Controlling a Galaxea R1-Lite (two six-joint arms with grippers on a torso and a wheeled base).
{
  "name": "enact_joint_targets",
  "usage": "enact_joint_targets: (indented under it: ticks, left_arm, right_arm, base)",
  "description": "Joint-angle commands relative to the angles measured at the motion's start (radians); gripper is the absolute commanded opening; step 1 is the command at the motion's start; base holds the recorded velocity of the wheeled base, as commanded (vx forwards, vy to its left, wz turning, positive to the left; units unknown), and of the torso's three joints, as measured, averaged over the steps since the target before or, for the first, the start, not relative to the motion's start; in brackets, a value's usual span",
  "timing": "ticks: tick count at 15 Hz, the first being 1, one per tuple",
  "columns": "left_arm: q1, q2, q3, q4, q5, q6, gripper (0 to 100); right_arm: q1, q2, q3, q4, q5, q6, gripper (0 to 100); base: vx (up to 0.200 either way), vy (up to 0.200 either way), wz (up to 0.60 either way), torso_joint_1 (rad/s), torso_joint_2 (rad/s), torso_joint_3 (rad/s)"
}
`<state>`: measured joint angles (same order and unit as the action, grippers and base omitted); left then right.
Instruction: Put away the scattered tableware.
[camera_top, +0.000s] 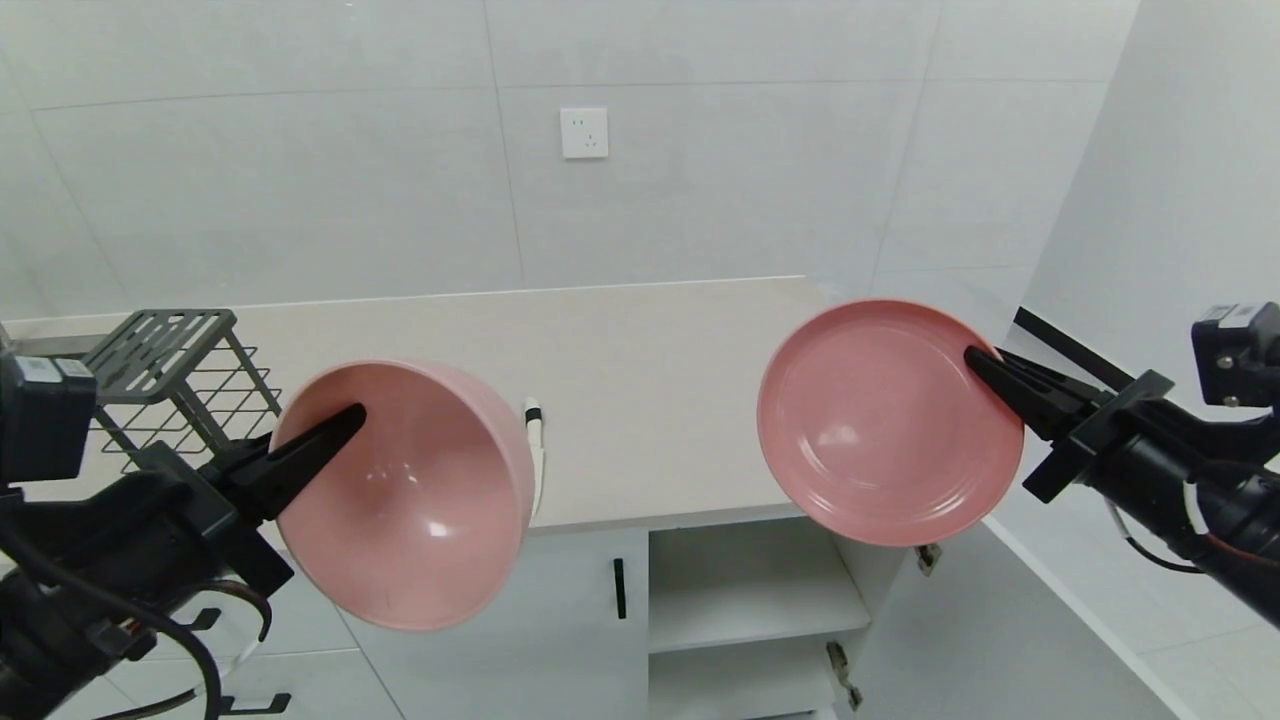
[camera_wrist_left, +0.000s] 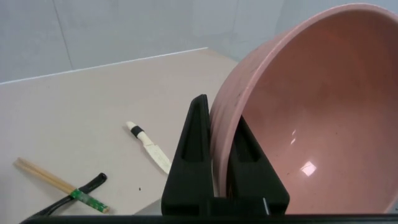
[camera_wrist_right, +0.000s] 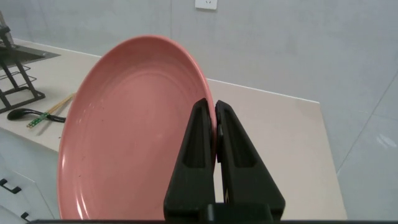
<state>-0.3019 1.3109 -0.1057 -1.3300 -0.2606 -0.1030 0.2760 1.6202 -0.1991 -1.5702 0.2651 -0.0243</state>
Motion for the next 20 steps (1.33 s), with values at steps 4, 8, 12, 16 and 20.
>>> enact_joint_targets:
  ticks: [4, 8, 12, 16, 20]
  left_arm:
    - [-0.008, 0.007, 0.003, 0.002, 0.000, 0.000, 0]
    - [-0.009, 0.027, 0.005, 0.002, 0.000, 0.000, 0]
    - [-0.023, 0.028, 0.015, 0.000, 0.000, 0.022, 0]
    - [-0.023, 0.028, 0.018, 0.002, 0.000, 0.040, 0]
    - [-0.037, 0.028, 0.024, 0.005, 0.000, 0.042, 0]
  right_arm:
    - [0.000, 0.004, 0.004, -0.001, 0.000, -0.003, 0]
    - [0.002, 0.007, 0.006, -0.001, 0.000, -0.005, 0]
    - [0.000, 0.007, 0.009, -0.001, 0.000, -0.029, 0]
    - [0.000, 0.007, 0.012, -0.001, 0.000, -0.029, 0]
    - [0.000, 0.009, 0.017, -0.001, 0.000, -0.031, 0]
  base:
    - [0.000, 0.000, 0.00, -0.254, 0.53, 0.261]
    - [0.000, 0.000, 0.00, -0.262, 0.54, 0.273]
    - [0.000, 0.000, 0.00, -0.248, 0.51, 0.262]
    - [0.000, 0.000, 0.00, -0.242, 0.49, 0.256]
    - [0.000, 0.000, 0.00, -0.235, 0.48, 0.245]
